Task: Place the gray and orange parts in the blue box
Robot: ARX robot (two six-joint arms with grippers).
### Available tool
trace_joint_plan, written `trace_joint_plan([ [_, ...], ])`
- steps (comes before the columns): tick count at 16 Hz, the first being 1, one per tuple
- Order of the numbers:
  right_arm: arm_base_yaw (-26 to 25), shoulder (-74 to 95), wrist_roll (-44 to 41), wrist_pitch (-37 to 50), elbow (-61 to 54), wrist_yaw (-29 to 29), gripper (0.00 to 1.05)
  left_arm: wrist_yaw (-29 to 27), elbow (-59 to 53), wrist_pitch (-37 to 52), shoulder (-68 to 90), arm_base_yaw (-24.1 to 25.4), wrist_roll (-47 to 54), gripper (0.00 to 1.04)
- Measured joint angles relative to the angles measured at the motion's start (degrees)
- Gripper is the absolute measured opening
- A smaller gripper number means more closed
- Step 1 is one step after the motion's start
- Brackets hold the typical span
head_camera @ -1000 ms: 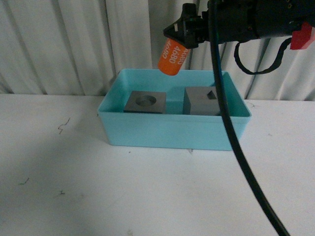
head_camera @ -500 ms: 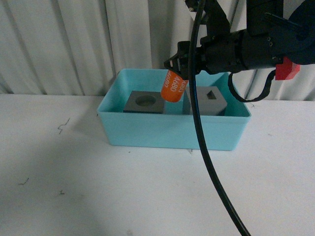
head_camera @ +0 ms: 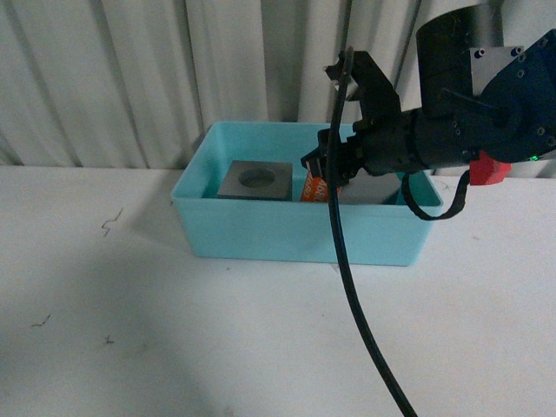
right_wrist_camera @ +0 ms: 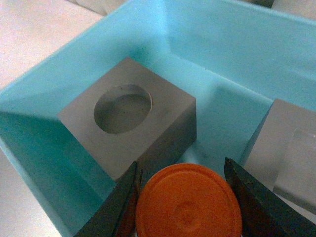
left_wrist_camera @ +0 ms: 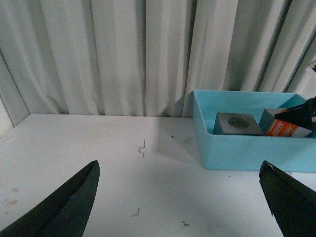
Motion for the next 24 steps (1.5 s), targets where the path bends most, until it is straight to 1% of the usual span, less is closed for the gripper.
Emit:
trace_joint_plan([
  [1,0.1,2.8,-0.4,-0.8,1.2,0.7,0.47,0.0,0.0,0.0,0.0,0.0,0.0,0.98],
  [2,0.5,3.2,-1.3,-0.9,2.3,0.8,0.52,0.0,0.0,0.0,0.0,0.0,0.0,0.98],
  [3,0.5,3.2,-1.9,-0.8,2.4,0.9,0.76,0.0,0.0,0.0,0.0,0.0,0.0,0.98],
  [6,0.5,3.0,-1.9,0.4,2.1,0.9,0.98,0.0,0.0,0.0,0.0,0.0,0.0,0.98],
  [7,0.4,2.7,-1.8,1.1,1.7,0.9,1.00,0.0,0.0,0.0,0.0,0.0,0.0,0.98],
  [12,0.1,0.5,-1.4,3.2,-1.2,0.1,0.97,0.0,0.0,0.0,0.0,0.0,0.0,0.98],
  [14,-1.2,-5.0,-0.7,6.0,-6.3,-1.0,0.98,0.0,0.0,0.0,0.0,0.0,0.0,0.98],
  [15,-3.5,-11.5,0.2,7.7,-11.2,-1.2,0.98,0.0,0.0,0.0,0.0,0.0,0.0,0.98],
  [16,-9.1,-22.7,1.6,8.9,-19.5,-1.3,0.98,0.0,0.0,0.0,0.0,0.0,0.0,0.98],
  [17,-14.4,-31.4,2.3,8.5,-27.1,0.0,0.98,0.0,0.0,0.0,0.0,0.0,0.0,0.98],
  [18,-19.4,-38.9,2.8,7.0,-35.3,3.0,0.98,0.0,0.0,0.0,0.0,0.0,0.0,0.98],
  [19,-23.8,-47.1,3.4,2.9,-44.5,5.5,0.98,0.0,0.0,0.0,0.0,0.0,0.0,0.98],
  [20,-25.2,-53.2,4.2,0.3,-50.6,7.0,0.98,0.0,0.0,0.0,0.0,0.0,0.0,0.98],
  [21,-24.9,-60.1,5.1,-2.6,-56.0,9.1,0.98,0.0,0.0,0.0,0.0,0.0,0.0,0.98],
  [23,-18.8,-73.7,8.7,-10.4,-65.6,15.7,0.98,0.0,0.0,0.0,0.0,0.0,0.0,0.98],
  [24,-17.2,-75.8,9.4,-11.1,-67.4,16.1,0.98,0.0,0.0,0.0,0.0,0.0,0.0,0.98],
])
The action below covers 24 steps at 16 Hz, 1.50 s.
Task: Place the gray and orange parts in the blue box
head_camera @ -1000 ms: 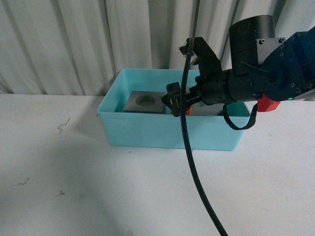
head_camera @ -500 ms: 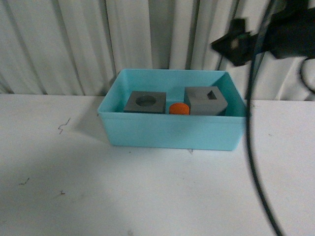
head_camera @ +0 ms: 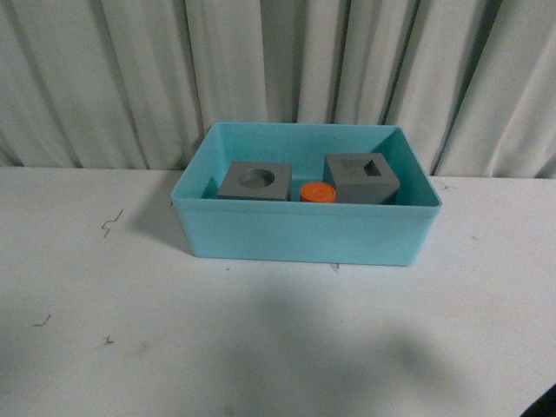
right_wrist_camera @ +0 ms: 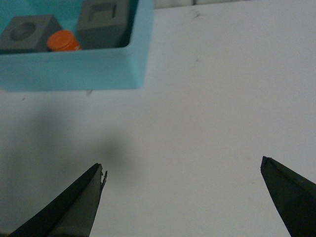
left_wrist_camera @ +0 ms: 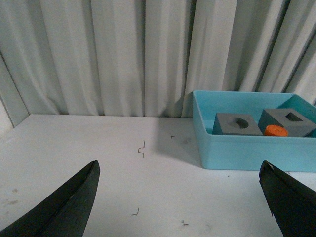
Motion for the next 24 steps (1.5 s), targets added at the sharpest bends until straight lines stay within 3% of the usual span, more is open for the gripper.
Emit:
trace_joint_plan([
  [2,-0.8,0.0,1.0,0.9,0.5,1.1,0.98,0.0,0.0,0.0,0.0,0.0,0.0,0.98],
  [4,1.6,3.0,-0.8,30.5,-9.3,8.6,0.78,0.1,0.0,0.1,0.0,0.0,0.0,0.98],
  [6,1.8,-0.2,-1.6,45.6,-14.6,9.6,0.54,-0.1,0.0,0.0,0.0,0.0,0.0,0.98],
  [7,1.8,-2.2,-1.8,46.1,-14.8,9.6,0.42,0.0,0.0,0.0,0.0,0.0,0.0,0.98],
  [9,1.8,-3.7,-1.9,43.7,-16.1,9.6,0.33,0.0,0.0,0.0,0.0,0.0,0.0,0.98],
  [11,1.8,-9.2,-1.9,38.7,-17.9,9.6,0.09,0.0,0.0,0.0,0.0,0.0,0.0,0.98],
  [12,1.8,-13.1,-2.0,36.3,-17.9,9.6,0.02,0.0,0.0,0.0,0.0,0.0,0.0,0.98],
  [18,1.8,-20.0,-2.1,29.6,-18.3,9.6,0.02,0.0,0.0,0.0,0.0,0.0,0.0,0.98],
  [24,1.8,-33.4,-2.1,17.2,-18.4,9.6,0.02,0.0,0.0,0.0,0.0,0.0,0.0,0.98],
])
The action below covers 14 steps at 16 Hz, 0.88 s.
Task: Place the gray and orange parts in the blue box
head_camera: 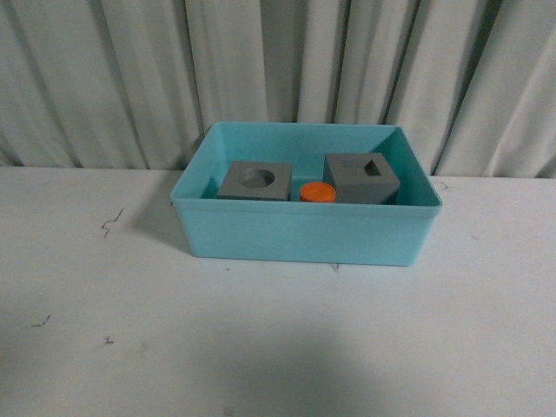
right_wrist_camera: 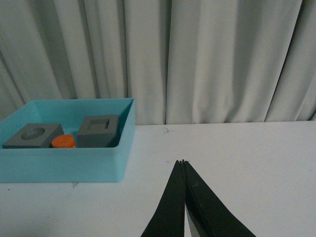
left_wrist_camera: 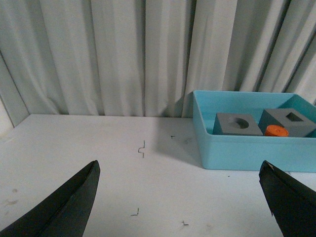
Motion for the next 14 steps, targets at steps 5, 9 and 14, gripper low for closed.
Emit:
trace_joint_plan([
  [5,0.0,-7.6,0.0,-7.3,0.0,0.0,0.02,0.0,0.0,0.0,0.0,0.0,0.0,0.98],
  [9,0.0,-11.8,0.0,-11.6,0.0,0.0,0.02,0.0,0.0,0.0,0.0,0.0,0.0,0.98],
  [14,0.0,-22.7,0.0,-23.4,0.0,0.0,0.02,0.0,0.0,0.1,0.0,0.0,0.0,0.98],
])
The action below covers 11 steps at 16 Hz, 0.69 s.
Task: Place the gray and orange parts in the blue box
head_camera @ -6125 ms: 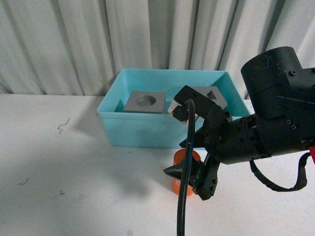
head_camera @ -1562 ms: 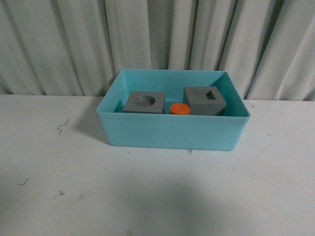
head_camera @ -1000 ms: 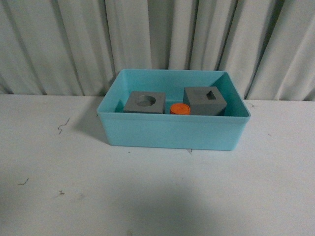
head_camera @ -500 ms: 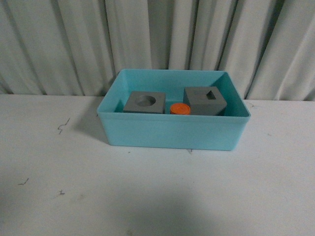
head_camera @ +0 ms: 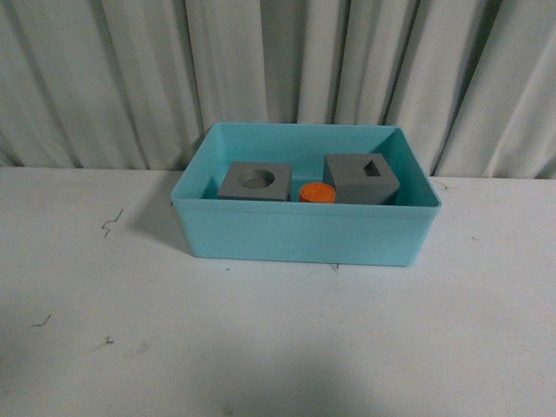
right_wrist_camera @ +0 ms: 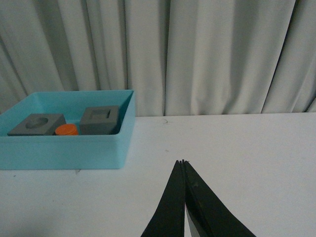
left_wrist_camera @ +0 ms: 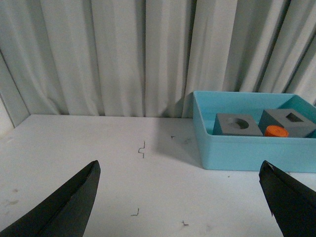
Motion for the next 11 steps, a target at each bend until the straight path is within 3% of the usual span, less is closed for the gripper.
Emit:
trace_joint_plan([
  [4,0.0,0.0,0.0,0.3,0.0,0.0,0.02,0.0,0.0,-0.1,0.0,0.0,0.0,0.98],
  [5,0.0,0.0,0.0,0.4,0.0,0.0,0.08,0.0,0.0,-0.1,0.0,0.0,0.0,0.98],
  [11,0.0,0.0,0.0,0.4,0.0,0.0,0.83,0.0,0.0,-0.1,0.0,0.0,0.0,0.98],
])
